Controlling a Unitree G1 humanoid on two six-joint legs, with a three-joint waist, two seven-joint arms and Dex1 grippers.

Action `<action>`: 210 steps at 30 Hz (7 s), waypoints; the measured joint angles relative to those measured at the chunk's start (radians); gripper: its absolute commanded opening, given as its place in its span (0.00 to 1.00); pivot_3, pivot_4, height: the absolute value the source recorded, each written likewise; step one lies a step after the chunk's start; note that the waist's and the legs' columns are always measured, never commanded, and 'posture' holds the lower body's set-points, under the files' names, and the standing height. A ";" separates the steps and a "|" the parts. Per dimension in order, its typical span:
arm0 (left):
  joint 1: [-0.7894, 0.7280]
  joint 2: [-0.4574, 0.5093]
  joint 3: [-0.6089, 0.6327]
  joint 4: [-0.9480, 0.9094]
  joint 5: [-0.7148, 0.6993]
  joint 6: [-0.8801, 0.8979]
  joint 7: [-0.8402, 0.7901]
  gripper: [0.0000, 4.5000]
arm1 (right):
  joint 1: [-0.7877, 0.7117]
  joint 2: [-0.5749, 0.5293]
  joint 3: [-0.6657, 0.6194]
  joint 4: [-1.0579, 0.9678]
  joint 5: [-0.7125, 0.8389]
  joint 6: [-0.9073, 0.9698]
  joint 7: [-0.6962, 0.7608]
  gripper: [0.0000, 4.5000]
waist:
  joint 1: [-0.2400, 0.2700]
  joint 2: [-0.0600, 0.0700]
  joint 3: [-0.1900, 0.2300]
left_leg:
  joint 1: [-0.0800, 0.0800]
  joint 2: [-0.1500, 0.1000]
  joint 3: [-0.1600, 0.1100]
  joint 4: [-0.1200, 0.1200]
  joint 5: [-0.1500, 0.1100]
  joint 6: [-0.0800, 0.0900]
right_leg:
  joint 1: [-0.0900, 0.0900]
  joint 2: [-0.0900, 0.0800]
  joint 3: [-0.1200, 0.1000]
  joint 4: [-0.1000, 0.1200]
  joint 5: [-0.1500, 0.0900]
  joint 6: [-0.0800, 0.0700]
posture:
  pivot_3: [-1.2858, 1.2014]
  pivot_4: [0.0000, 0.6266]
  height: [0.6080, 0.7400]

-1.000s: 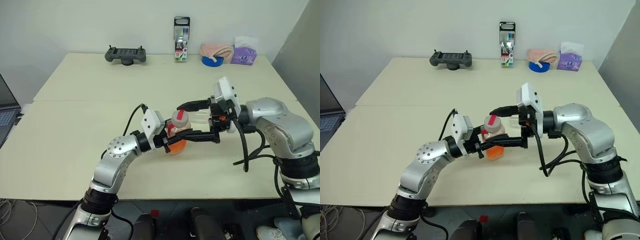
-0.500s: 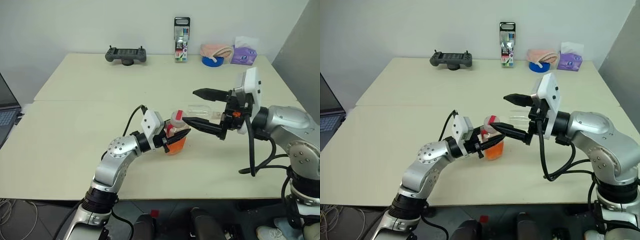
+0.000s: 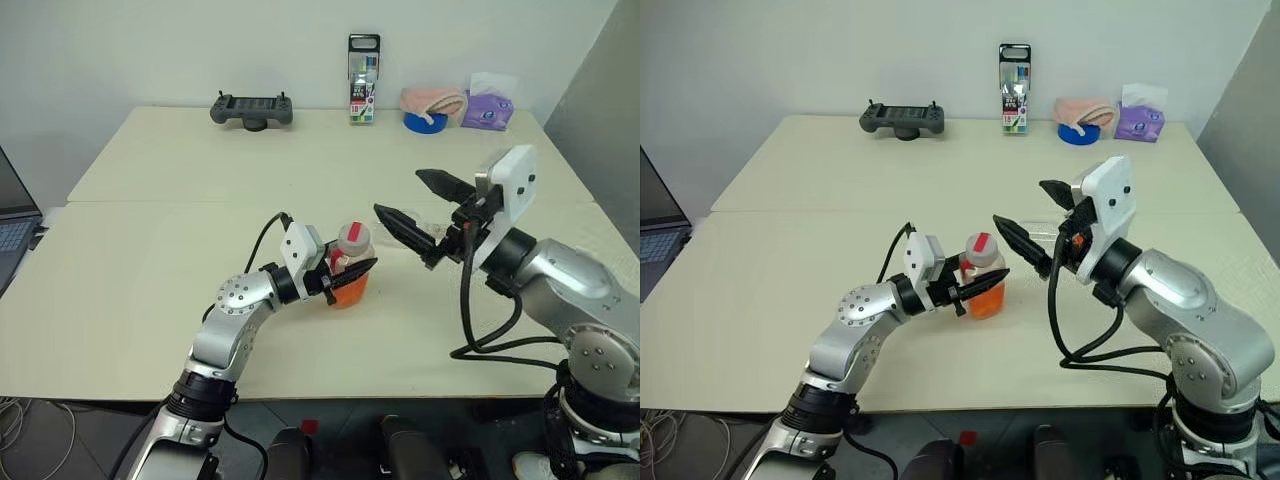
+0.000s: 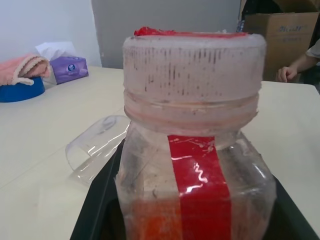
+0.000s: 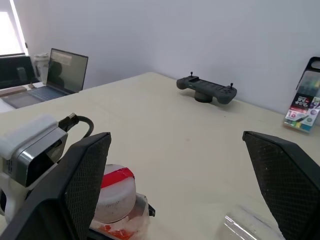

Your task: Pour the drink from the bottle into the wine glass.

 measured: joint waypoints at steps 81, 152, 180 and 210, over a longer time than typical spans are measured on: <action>-0.128 -0.100 -0.057 0.111 0.015 0.017 -0.113 0.38 | -0.166 -0.284 0.173 0.505 -0.124 -0.263 0.832 0.41 | -0.007 0.000 0.000 | 0.002 0.000 0.001 0.000 0.000 0.001 | 0.001 0.001 0.000 0.000 0.000 0.000 | 0.52 0.24 1.00; -0.142 -0.089 0.003 0.157 0.038 -0.043 -0.025 0.38 | -0.086 0.103 0.245 0.113 -0.223 0.049 -0.096 1.00 | -0.001 0.001 0.000 | 0.001 0.000 0.000 0.000 0.000 0.000 | 0.001 0.000 0.000 0.001 0.000 0.000 | 0.52 0.24 1.00; -0.128 -0.109 -0.022 0.142 0.039 -0.027 -0.011 0.38 | -0.045 0.100 0.217 0.120 -0.272 0.029 -0.069 1.00 | -0.002 0.001 0.000 | 0.001 0.000 0.000 0.000 0.000 0.000 | 0.000 0.000 0.000 0.001 0.000 0.000 | 0.52 0.24 1.00; -0.134 -0.080 0.001 0.167 0.065 -0.048 0.026 0.37 | 0.077 -0.010 0.116 0.035 -0.239 0.041 -0.005 1.00 | -0.001 0.001 0.000 | 0.001 0.000 0.000 0.001 0.000 0.000 | 0.001 0.000 0.000 0.001 0.000 0.000 | 0.52 0.24 1.00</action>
